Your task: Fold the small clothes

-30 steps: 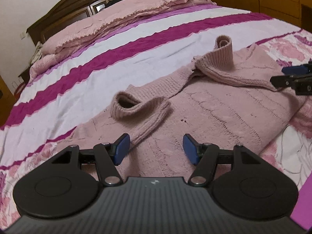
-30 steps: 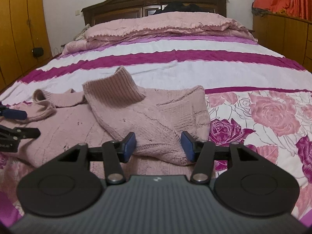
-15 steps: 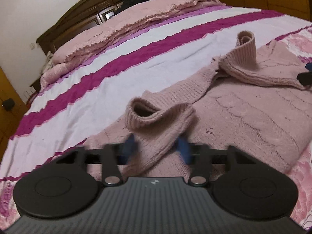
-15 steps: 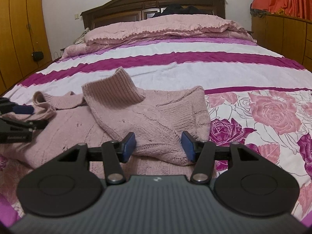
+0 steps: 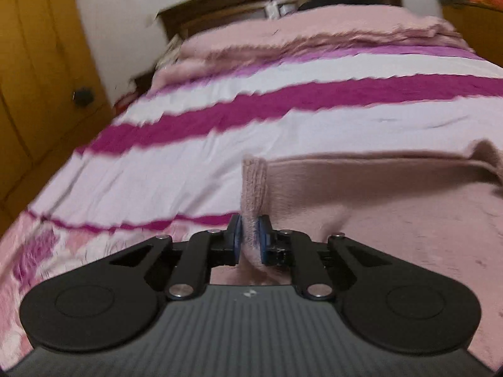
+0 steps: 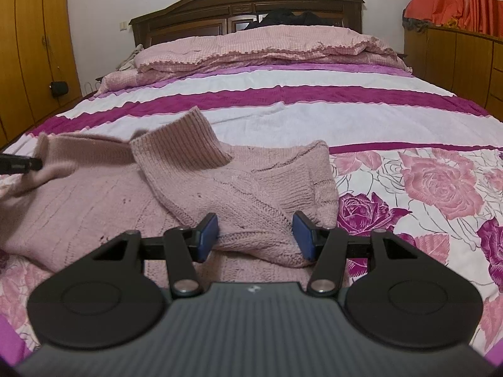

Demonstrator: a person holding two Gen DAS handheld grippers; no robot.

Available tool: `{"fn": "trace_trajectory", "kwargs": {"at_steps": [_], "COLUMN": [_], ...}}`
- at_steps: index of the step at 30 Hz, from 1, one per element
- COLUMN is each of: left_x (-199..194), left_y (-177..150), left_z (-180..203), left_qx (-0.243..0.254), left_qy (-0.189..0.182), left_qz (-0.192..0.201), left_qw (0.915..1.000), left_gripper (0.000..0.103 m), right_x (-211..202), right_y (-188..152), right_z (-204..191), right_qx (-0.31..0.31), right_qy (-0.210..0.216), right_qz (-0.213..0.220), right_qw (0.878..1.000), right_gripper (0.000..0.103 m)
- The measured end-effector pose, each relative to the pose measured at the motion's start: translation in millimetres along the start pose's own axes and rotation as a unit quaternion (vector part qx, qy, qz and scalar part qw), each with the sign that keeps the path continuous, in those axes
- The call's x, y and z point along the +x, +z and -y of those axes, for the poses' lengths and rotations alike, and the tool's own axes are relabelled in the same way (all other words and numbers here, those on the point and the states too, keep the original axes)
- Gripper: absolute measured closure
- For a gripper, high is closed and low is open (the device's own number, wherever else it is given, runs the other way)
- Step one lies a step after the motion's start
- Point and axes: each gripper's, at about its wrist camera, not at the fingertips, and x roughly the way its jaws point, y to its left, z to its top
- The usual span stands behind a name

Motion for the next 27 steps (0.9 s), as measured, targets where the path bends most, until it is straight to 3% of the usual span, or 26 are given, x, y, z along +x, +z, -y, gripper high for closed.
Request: {"fn": "trace_trajectory", "kwargs": {"at_steps": [3, 7, 15, 20, 21, 22, 23, 27], "left_x": [5, 2, -37, -52, -53, -52, -51, -41], "left_y": [0, 0, 0, -4, -6, -7, -9, -16], "left_z": [-10, -17, -35, -33, -31, -30, -28, -20], "left_qx": [-0.027, -0.027, -0.045, -0.047, -0.048, -0.048, -0.047, -0.040], "left_qy": [-0.017, -0.005, -0.022, -0.043, -0.051, -0.058, -0.062, -0.064], "left_qz": [-0.013, -0.011, 0.002, 0.007, 0.007, 0.005, 0.003, -0.006], "left_qw": [0.9994, 0.9996, 0.9988, 0.9979, 0.9975, 0.9972, 0.9970, 0.9971], "left_gripper": [0.082, 0.062, 0.053, 0.051, 0.051, 0.051, 0.051, 0.051], "right_x": [-6, -15, 5, 29, 30, 31, 30, 21], "right_y": [7, 17, 24, 22, 24, 26, 28, 43], "right_z": [-4, -13, -49, -59, -57, -55, -52, -30], "right_qx": [-0.005, -0.022, -0.142, -0.171, -0.165, -0.160, -0.154, -0.114], "right_qy": [0.001, 0.023, 0.077, 0.054, 0.057, 0.056, 0.051, 0.010], "right_qz": [0.006, 0.016, -0.010, -0.023, -0.019, -0.017, -0.014, 0.031], "right_qw": [1.000, 0.999, 0.987, 0.983, 0.984, 0.985, 0.987, 0.993], "right_gripper": [0.048, 0.048, 0.048, 0.050, 0.053, 0.081, 0.096, 0.092]}}
